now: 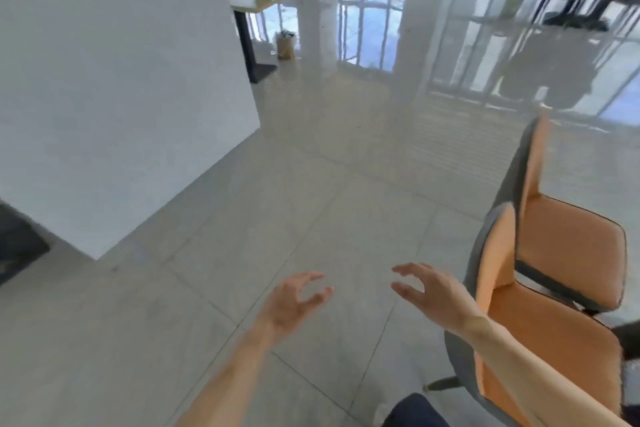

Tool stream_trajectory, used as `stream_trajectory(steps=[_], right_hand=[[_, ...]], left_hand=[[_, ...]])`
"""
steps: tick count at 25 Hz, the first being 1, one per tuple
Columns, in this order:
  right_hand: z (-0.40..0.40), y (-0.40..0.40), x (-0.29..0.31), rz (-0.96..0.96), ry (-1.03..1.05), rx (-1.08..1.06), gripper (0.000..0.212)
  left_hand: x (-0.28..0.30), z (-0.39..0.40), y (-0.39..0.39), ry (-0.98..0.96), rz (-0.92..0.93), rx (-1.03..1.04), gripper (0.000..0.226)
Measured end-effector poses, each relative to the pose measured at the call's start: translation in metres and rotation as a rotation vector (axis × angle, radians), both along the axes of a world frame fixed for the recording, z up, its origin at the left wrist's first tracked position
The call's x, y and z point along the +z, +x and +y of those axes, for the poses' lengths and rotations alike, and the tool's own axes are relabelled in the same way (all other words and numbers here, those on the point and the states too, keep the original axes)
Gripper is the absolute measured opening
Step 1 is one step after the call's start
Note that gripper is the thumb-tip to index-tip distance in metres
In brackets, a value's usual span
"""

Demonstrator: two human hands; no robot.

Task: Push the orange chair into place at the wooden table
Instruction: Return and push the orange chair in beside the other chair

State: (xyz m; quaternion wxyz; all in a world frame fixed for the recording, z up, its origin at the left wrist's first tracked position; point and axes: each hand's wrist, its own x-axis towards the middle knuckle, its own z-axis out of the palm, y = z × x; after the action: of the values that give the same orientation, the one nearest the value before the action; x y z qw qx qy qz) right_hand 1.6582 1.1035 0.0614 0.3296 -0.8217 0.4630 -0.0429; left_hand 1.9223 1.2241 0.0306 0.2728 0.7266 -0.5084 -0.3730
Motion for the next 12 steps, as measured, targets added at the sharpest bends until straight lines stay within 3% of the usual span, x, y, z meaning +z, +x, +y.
stream_trajectory(steps=[6, 12], right_hand=[[-0.091, -0.082, -0.027, -0.076, -0.043, -0.460, 0.040], [-0.150, -0.151, -0.032, -0.025, -0.039, -0.722, 0.044]], left_hand=[[-0.010, -0.210, -0.067, -0.026, -0.020, -0.442, 0.042], [-0.006, -0.359, -0.170, 0.024, -0.080, -0.848, 0.048]])
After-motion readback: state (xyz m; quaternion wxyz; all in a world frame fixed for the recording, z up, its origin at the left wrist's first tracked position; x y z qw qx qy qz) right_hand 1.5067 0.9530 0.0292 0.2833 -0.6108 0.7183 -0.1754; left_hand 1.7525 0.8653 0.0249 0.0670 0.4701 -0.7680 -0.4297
